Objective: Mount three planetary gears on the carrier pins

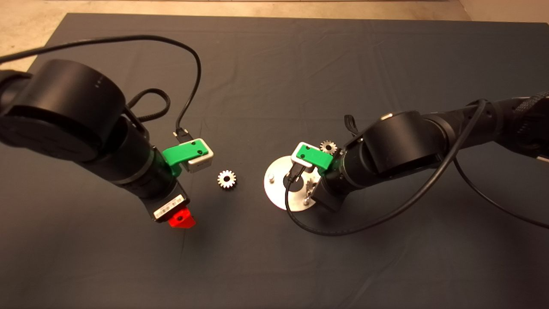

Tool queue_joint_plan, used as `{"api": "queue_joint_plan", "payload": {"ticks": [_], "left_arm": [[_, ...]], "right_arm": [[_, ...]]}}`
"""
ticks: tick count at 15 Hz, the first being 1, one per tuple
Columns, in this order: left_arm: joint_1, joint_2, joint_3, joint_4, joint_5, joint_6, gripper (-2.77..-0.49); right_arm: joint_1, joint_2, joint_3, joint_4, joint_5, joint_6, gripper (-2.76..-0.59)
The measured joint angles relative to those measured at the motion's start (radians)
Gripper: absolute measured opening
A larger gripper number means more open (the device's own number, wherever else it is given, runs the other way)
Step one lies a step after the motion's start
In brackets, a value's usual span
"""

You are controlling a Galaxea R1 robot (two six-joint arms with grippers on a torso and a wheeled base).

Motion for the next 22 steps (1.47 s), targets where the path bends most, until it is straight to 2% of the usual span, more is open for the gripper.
{"api": "queue_joint_plan", "payload": {"ticks": [18, 22], "left_arm": [[-0.005, -0.001, 0.0, -0.007, 0.0, 0.0, -0.49], [-0.006, -0.006, 0.0, -0.007, 0.0, 0.0, -0.49]], "right_arm": [[-0.042, 0.013, 0.035, 0.0, 0.003, 0.003, -2.35], [-0.043, 0.016, 0.035, -0.001, 0.003, 0.003, -2.35]]}}
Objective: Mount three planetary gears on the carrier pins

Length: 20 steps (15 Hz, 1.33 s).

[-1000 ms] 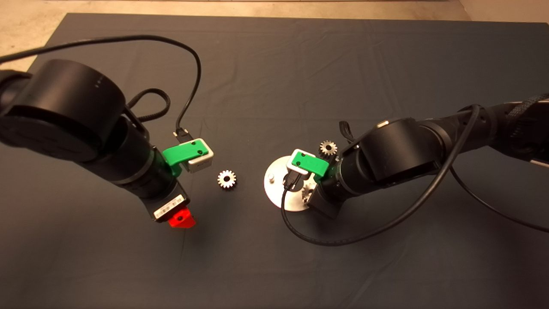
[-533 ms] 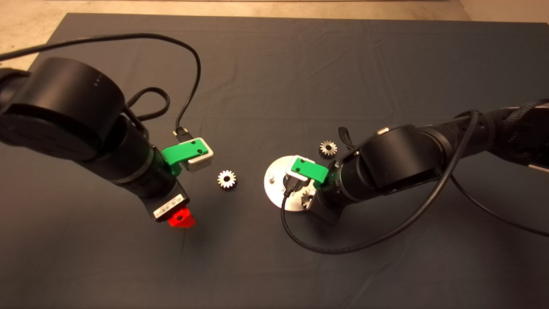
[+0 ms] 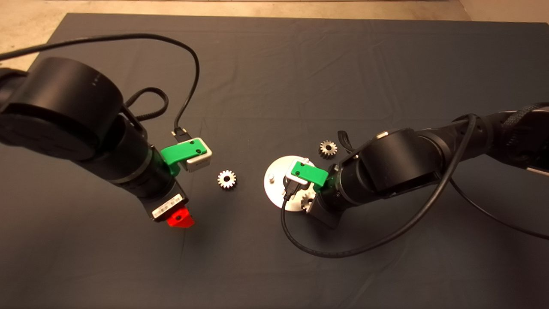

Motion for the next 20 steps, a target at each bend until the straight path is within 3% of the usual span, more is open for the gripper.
{"api": "queue_joint_plan", "payload": {"ticks": [20], "left_arm": [[-0.005, -0.017, 0.007, -0.005, 0.0, 0.0, -0.49]], "right_arm": [[0.006, 0.001, -0.05, -0.001, 0.011, -0.005, -2.34]]}}
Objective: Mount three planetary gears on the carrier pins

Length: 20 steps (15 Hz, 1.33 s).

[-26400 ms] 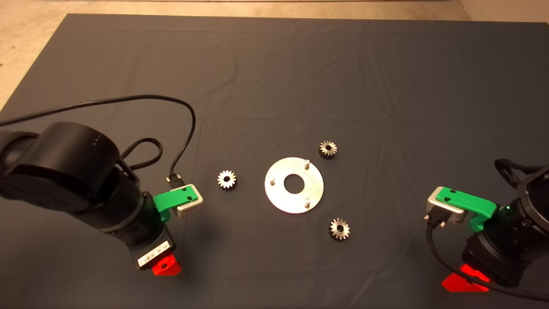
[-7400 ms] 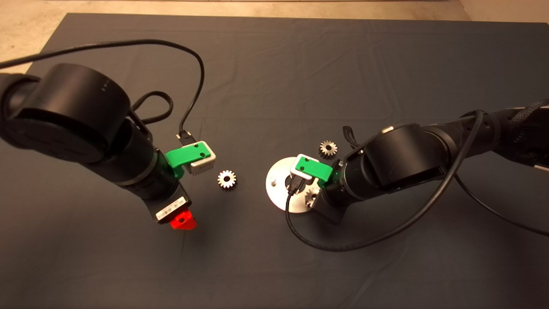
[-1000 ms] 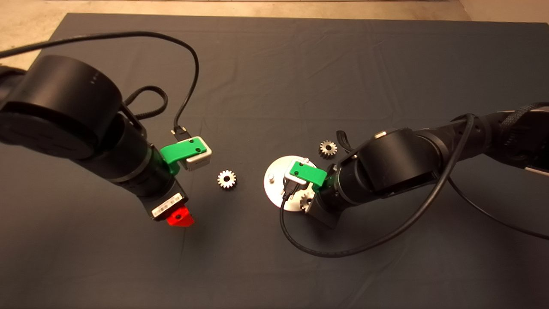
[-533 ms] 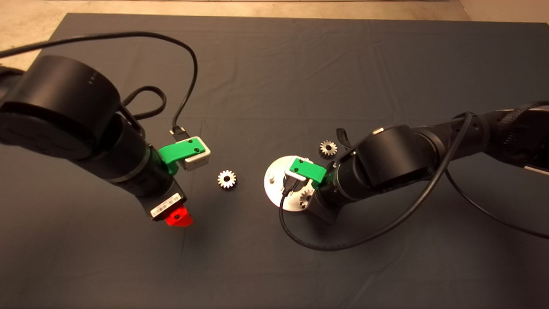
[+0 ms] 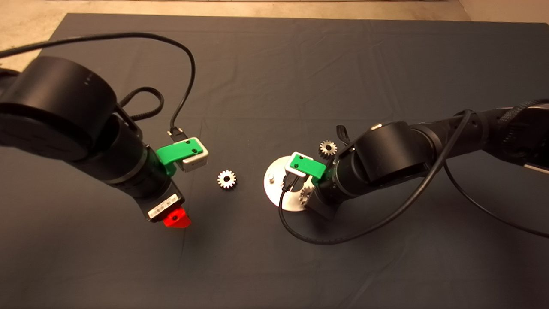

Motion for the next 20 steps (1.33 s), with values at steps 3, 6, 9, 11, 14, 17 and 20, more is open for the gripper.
{"api": "queue_joint_plan", "payload": {"ticks": [3, 6, 9, 11, 14, 17, 20], "left_arm": [[0.0, 0.0, 0.0, 0.0, 0.0, 0.0, -0.49], [0.0, -0.002, 0.0, 0.0, 0.0, 0.0, -0.49], [0.0, -0.002, 0.0, -0.002, 0.0, 0.0, -0.49], [-0.005, -0.002, 0.0, -0.003, 0.0, 0.0, -0.49], [-0.008, -0.002, 0.001, -0.003, 0.0, 0.0, -0.49], [-0.008, -0.003, 0.002, -0.004, 0.0, 0.0, -0.49], [-0.008, -0.003, 0.002, -0.009, 0.0, 0.0, -0.49]], "right_arm": [[0.0, 0.0, -0.001, 0.0, 0.0, -0.002, -2.35], [0.0, 0.002, -0.002, 0.0, 0.0, -0.002, -2.35], [-0.001, 0.012, -0.009, -0.001, -0.003, -0.002, -2.34], [-0.001, 0.014, -0.009, -0.001, -0.005, -0.002, -2.34], [-0.001, 0.019, -0.009, -0.001, -0.009, -0.001, -2.34], [-0.002, 0.023, -0.009, -0.001, -0.01, -0.002, -2.34], [-0.016, 0.022, -0.01, -0.012, -0.017, -0.002, -2.35]]}}
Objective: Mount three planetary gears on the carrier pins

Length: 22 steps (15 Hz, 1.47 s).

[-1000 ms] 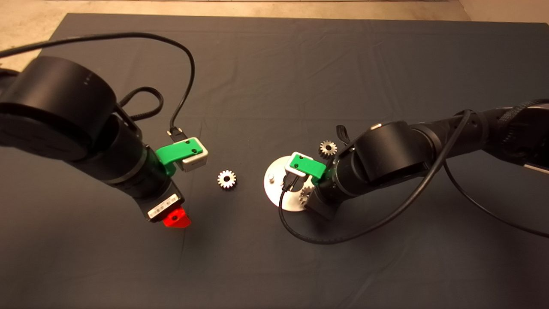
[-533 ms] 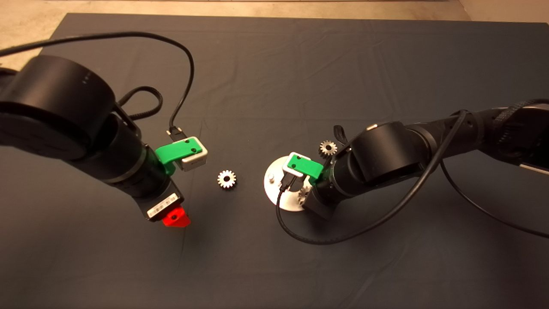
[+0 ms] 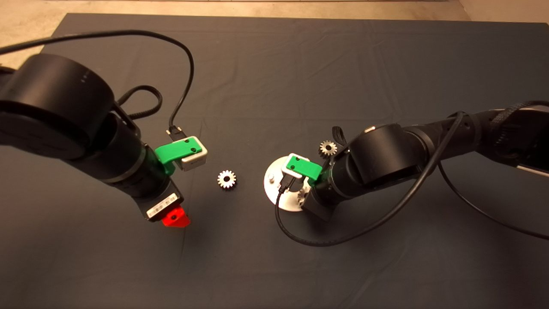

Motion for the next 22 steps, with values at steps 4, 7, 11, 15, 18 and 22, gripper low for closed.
{"api": "queue_joint_plan", "payload": {"ticks": [4, 7, 11, 15, 18, 22], "left_arm": [[0.0, 0.0, 0.0, -0.002, 0.0, 0.0, -0.49], [0.0, 0.0, 0.0, -0.002, 0.0, 0.0, -0.49], [-0.006, 0.0, 0.0, -0.004, 0.0, 0.0, -0.49], [-0.006, 0.0, 0.0, -0.005, 0.0, 0.0, -0.49], [-0.006, 0.0, 0.0, -0.005, 0.0, 0.0, -0.49], [-0.006, -0.002, 0.0, -0.005, 0.0, 0.0, -0.49]], "right_arm": [[-0.012, -0.002, 0.0, -0.001, 0.001, -0.001, -2.34], [-0.013, -0.003, 0.0, -0.001, 0.004, -0.001, -2.34], [-0.019, -0.003, -0.001, -0.003, 0.004, -0.001, -2.34], [-0.029, -0.004, -0.004, -0.006, 0.004, -0.001, -2.34], [-0.029, -0.003, -0.004, -0.006, 0.003, -0.002, -2.28], [-0.029, -0.003, -0.004, -0.005, 0.006, -0.002, -2.17]]}}
